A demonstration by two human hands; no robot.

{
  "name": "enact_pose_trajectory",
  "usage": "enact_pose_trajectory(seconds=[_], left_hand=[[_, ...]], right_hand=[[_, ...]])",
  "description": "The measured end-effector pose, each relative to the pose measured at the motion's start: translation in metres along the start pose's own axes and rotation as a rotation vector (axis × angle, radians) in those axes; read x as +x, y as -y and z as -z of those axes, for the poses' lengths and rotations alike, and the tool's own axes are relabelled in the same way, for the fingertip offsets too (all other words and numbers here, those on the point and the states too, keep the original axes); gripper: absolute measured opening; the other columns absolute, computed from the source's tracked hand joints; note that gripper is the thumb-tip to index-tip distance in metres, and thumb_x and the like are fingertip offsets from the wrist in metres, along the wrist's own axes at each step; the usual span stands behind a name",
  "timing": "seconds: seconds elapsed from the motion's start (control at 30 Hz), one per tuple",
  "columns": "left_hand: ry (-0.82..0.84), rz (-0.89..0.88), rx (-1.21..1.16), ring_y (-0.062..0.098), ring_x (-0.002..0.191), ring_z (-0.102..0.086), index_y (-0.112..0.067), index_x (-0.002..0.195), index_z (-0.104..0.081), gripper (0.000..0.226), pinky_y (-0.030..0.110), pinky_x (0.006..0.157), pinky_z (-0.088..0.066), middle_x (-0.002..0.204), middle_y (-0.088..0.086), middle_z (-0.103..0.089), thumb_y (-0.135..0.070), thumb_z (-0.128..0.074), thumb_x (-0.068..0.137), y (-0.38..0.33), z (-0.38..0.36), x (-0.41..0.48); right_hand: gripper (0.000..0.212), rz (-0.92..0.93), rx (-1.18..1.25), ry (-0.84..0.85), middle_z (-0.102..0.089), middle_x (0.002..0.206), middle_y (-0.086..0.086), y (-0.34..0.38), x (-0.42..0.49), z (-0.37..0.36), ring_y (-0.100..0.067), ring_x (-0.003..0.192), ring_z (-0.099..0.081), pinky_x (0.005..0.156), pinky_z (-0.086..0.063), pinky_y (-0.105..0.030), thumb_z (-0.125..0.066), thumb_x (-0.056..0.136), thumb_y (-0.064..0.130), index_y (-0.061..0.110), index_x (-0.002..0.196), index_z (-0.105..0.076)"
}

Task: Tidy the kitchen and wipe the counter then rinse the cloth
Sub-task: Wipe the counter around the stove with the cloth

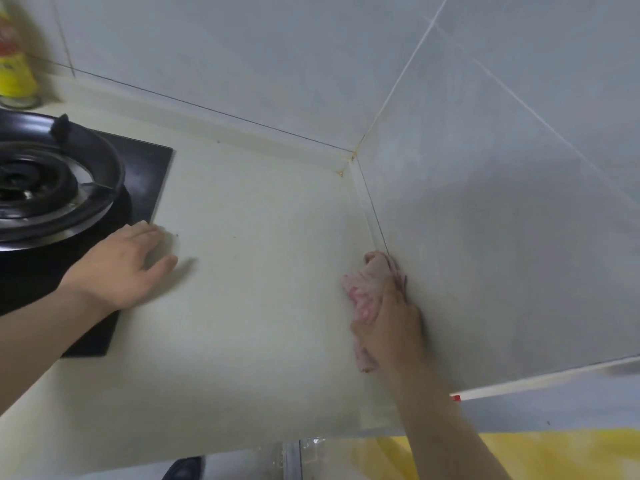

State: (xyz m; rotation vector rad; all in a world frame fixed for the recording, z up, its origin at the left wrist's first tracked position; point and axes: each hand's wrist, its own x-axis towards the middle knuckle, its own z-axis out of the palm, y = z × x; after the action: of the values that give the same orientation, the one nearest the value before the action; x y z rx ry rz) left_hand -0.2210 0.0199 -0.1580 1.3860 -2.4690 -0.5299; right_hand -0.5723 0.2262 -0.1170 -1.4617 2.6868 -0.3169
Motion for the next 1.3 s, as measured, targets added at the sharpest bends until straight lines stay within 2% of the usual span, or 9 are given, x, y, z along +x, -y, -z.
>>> enact_pose_trajectory(seconds=[0.1, 0.2, 0.37, 0.53, 0.7, 0.83, 0.97, 1.17, 1.3], left_hand=[[-0.007, -0.028, 0.003, 0.026, 0.137, -0.040, -0.006, 0.141, -0.049, 0.091, 0.041, 0.117, -0.023, 0.143, 0.010, -0.050, -0.069, -0.022, 0.081, 0.006, -0.003, 0.003], [-0.043, -0.051, 0.007, 0.028, 0.125, -0.050, -0.005, 0.135, -0.054, 0.089, 0.042, 0.112, -0.029, 0.132, 0.008, -0.056, -0.069, -0.024, 0.082, 0.007, -0.006, 0.004], [-0.038, -0.024, 0.022, 0.024, 0.136, -0.042, -0.007, 0.139, -0.051, 0.090, 0.034, 0.115, -0.021, 0.142, 0.007, -0.051, -0.069, -0.022, 0.081, 0.008, -0.007, 0.004], [-0.081, -0.038, 0.032, 0.027, 0.130, -0.046, -0.004, 0.132, -0.058, 0.087, 0.032, 0.111, -0.023, 0.135, 0.009, -0.057, -0.066, -0.025, 0.081, 0.006, -0.008, 0.004], [-0.057, -0.036, 0.028, 0.023, 0.139, -0.039, -0.007, 0.139, -0.052, 0.090, 0.031, 0.115, -0.015, 0.143, 0.007, -0.051, -0.069, -0.024, 0.081, 0.012, -0.012, 0.007], [-0.056, -0.035, 0.061, 0.025, 0.142, -0.035, -0.007, 0.140, -0.051, 0.092, 0.034, 0.117, -0.015, 0.146, 0.009, -0.049, -0.071, -0.024, 0.081, 0.018, -0.020, 0.009], [-0.042, -0.021, 0.057, 0.022, 0.143, -0.032, -0.008, 0.142, -0.049, 0.093, 0.033, 0.117, -0.013, 0.149, 0.008, -0.046, -0.073, -0.022, 0.081, 0.022, -0.023, 0.010], [-0.059, -0.053, 0.030, 0.023, 0.138, -0.039, -0.010, 0.138, -0.053, 0.084, 0.006, 0.112, 0.005, 0.143, 0.009, -0.053, -0.070, -0.028, 0.086, 0.030, -0.028, 0.010], [-0.068, -0.050, -0.014, 0.016, 0.138, -0.033, -0.013, 0.141, -0.049, 0.083, 0.032, 0.118, -0.017, 0.145, 0.005, -0.050, -0.071, -0.028, 0.085, 0.036, -0.033, 0.011]], right_hand=[[0.131, 0.111, -0.055, -0.007, -0.007, 0.164, 0.009, -0.009, 0.001, -0.007, -0.023, 0.144, -0.032, 0.097, -0.039, -0.033, -0.088, 0.051, 0.031, 0.030, 0.154, -0.008], [0.119, 0.143, -0.182, 0.045, -0.001, 0.166, -0.001, -0.010, 0.011, -0.012, -0.023, 0.152, -0.003, 0.107, -0.031, -0.037, -0.081, 0.065, 0.044, 0.023, 0.156, -0.007], [0.091, 0.063, -0.309, -0.044, -0.027, 0.159, -0.011, 0.007, 0.033, -0.018, -0.033, 0.136, -0.038, 0.100, -0.039, -0.037, -0.026, 0.084, 0.075, 0.017, 0.153, -0.022], [0.084, 0.072, -0.483, -0.145, -0.052, 0.142, -0.016, 0.018, 0.054, -0.023, -0.035, 0.105, -0.055, 0.080, -0.051, -0.036, -0.032, 0.088, 0.070, 0.008, 0.140, -0.050], [0.084, 0.088, -0.438, -0.166, -0.051, 0.142, -0.023, 0.018, 0.074, -0.033, -0.036, 0.116, -0.052, 0.100, -0.039, -0.042, -0.045, 0.087, 0.066, -0.003, 0.133, -0.055], [0.067, 0.170, -0.384, -0.247, -0.042, 0.148, -0.026, 0.021, 0.076, -0.044, -0.041, 0.135, -0.041, 0.116, -0.020, -0.043, -0.068, 0.088, 0.029, -0.009, 0.138, -0.045], [0.062, 0.213, -0.376, -0.127, -0.016, 0.162, -0.013, 0.022, 0.081, -0.049, -0.029, 0.150, -0.017, 0.122, -0.002, -0.030, -0.041, 0.088, 0.000, -0.001, 0.150, -0.031], [0.080, 0.137, -0.261, -0.145, -0.034, 0.157, -0.012, 0.019, 0.089, -0.045, -0.029, 0.142, -0.036, 0.117, -0.032, -0.038, -0.046, 0.090, 0.056, 0.004, 0.149, -0.036], [0.097, 0.153, -0.232, -0.101, -0.032, 0.158, -0.007, 0.025, 0.099, -0.039, -0.024, 0.145, -0.031, 0.120, -0.025, -0.033, -0.029, 0.079, 0.076, 0.009, 0.149, -0.036]])
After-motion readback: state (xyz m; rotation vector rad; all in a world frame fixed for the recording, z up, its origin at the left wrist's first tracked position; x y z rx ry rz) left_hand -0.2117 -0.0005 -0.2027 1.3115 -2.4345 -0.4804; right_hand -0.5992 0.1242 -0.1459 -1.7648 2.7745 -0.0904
